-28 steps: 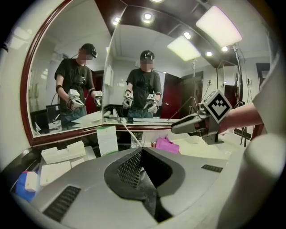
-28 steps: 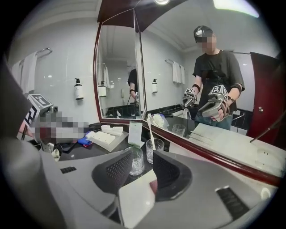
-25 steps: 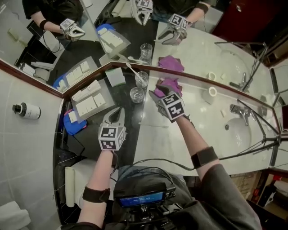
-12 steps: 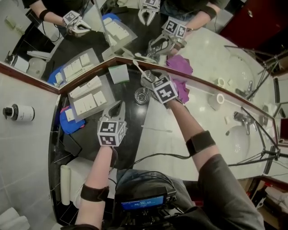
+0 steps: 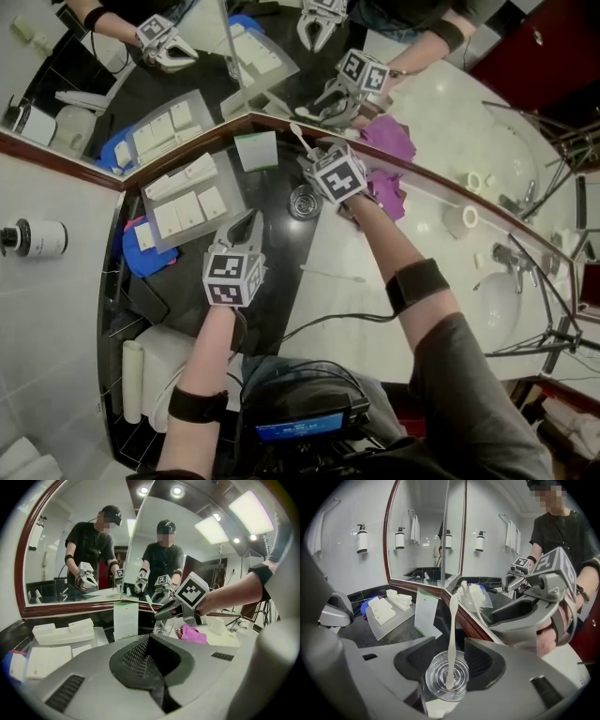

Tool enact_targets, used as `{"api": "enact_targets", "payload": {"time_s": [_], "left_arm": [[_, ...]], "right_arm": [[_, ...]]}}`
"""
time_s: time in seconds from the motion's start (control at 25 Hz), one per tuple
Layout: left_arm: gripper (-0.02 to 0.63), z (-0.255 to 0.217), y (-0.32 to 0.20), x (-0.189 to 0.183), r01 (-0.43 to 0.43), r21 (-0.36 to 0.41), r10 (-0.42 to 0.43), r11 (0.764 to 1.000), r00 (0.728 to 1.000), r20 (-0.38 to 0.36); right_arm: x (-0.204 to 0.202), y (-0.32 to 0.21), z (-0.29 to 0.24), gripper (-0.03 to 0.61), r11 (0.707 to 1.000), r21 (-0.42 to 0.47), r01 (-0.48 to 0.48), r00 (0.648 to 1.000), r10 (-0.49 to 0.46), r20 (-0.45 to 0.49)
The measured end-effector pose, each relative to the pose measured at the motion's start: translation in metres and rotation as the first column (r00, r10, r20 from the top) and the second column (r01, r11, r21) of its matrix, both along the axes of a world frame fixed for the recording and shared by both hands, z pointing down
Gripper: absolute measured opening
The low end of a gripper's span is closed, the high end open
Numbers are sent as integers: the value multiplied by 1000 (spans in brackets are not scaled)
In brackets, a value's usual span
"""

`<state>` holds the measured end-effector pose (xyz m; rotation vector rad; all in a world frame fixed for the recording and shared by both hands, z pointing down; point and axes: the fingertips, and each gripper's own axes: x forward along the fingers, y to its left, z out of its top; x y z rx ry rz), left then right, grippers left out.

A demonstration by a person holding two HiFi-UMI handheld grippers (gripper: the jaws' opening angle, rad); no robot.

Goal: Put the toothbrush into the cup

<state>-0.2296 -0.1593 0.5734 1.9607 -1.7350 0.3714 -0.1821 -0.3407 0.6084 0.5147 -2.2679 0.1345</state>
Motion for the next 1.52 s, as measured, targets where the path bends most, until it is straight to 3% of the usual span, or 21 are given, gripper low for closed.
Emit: {"api": "enact_targets", "payload": {"time_s": [0.2, 0.28, 0.36, 0.76, 1.52], "left_arm": [[0, 4, -1, -5, 12, -3, -12, 1000, 1000, -11], [0, 5, 0, -6, 16, -3, -16, 1000, 1000, -14], [0, 8, 1, -6, 18, -10, -18, 1000, 1000, -17], [0, 11, 8, -6, 35, -16, -36, 999, 999, -26], [0, -28, 30, 14, 14, 39, -14, 999, 1000, -5]], "right_arm": [[-3, -3, 9, 193, 1000, -27, -13, 1000, 13, -16], [-2, -8, 9, 152, 1000, -2, -14, 1000, 13, -28], [-3, -11, 7, 63, 1000, 18, -11, 1000, 12, -26], [3, -12, -1, 60, 998, 70, -5, 1000, 6, -25], [32, 20, -107, 60, 984, 179, -23, 989, -4, 146]]}}
